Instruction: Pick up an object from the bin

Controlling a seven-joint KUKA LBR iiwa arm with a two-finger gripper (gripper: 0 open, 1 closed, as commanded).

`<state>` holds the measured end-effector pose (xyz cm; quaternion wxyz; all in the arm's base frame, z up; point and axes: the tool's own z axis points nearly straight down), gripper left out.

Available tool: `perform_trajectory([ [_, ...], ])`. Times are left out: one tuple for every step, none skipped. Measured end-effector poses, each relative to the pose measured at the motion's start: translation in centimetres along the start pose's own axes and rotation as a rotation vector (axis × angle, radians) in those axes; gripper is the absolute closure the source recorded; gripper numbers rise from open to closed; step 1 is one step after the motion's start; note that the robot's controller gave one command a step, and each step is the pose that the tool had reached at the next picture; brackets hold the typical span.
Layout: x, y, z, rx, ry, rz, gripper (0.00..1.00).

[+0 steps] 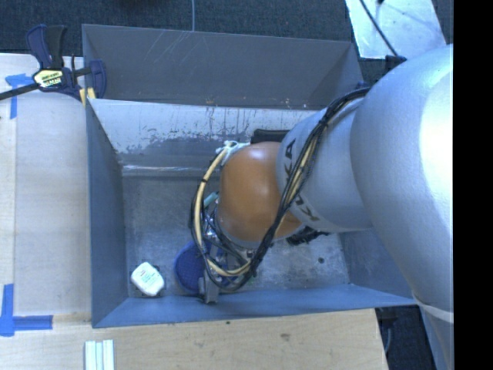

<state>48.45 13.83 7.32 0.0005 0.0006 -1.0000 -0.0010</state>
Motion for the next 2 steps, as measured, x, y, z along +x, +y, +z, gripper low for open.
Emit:
perform_trajectory([
  [-0.3,0.2,-0.7,-0.003,-0.012,-0.003,1.0],
  [-2.3,4.1,-17.4,-0.002,-0.013,-0.02,1.0],
])
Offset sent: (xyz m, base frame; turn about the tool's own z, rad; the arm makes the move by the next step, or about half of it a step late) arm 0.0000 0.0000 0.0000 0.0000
